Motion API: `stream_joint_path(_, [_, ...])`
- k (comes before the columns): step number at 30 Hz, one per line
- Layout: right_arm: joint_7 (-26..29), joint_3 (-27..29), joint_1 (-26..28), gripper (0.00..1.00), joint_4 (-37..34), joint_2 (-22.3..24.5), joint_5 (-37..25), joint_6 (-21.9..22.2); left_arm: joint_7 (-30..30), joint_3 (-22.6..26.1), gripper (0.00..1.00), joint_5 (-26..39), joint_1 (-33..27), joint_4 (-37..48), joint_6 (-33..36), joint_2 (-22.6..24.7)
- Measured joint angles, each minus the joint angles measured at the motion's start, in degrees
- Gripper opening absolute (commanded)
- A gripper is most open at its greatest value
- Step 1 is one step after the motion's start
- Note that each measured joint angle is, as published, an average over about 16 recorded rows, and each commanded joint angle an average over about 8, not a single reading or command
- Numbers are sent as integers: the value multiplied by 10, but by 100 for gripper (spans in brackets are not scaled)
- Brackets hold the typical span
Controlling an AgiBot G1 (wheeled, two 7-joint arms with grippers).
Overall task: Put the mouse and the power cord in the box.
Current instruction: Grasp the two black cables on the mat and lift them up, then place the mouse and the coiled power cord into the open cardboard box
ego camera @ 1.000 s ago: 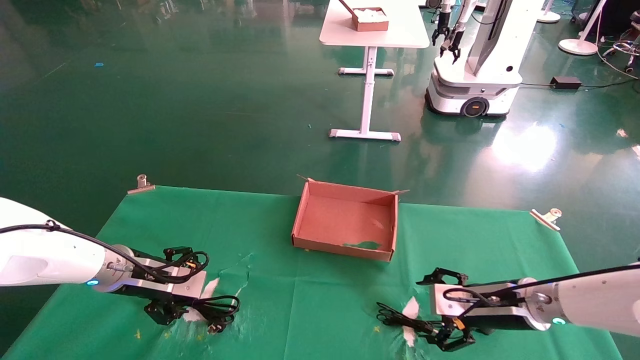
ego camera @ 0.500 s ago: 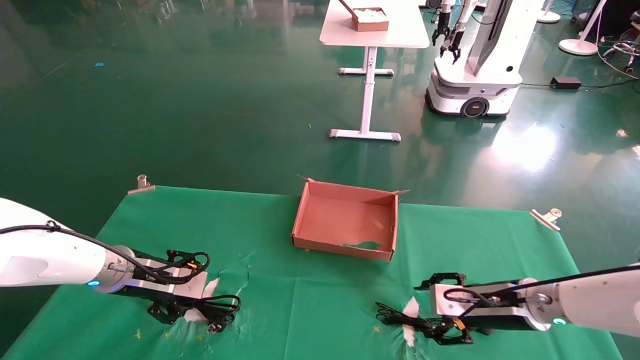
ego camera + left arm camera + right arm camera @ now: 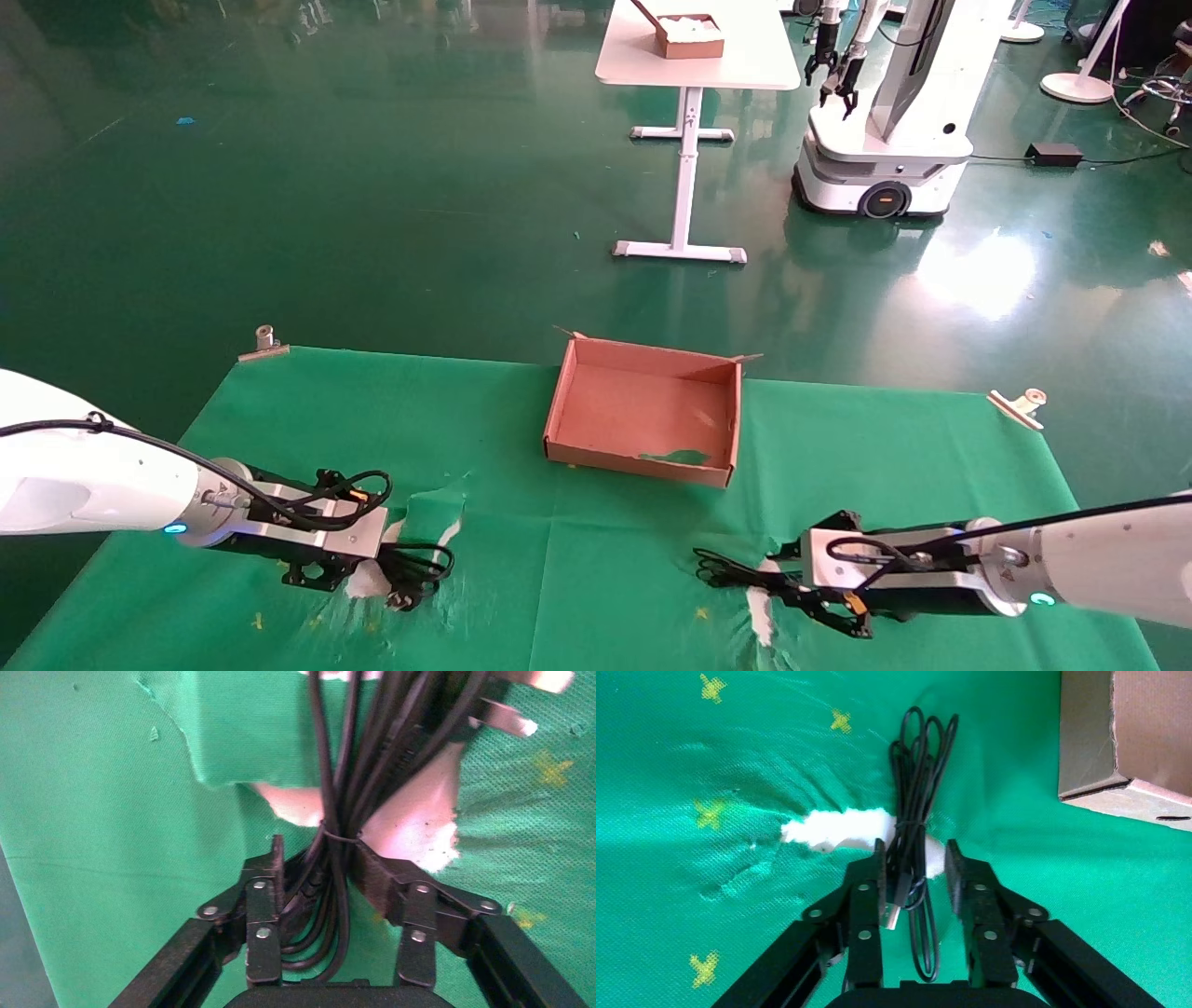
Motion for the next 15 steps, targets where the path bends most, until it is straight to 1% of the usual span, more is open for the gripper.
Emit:
stream_joint_path(8, [1, 2, 0, 0, 0, 2, 4, -3, -1, -2, 0, -3, -2, 0, 3, -3])
stream_joint_path(15, [5, 20, 6, 0, 1, 23, 30, -31, 0, -20, 0, -30, -15, -1, 34, -25])
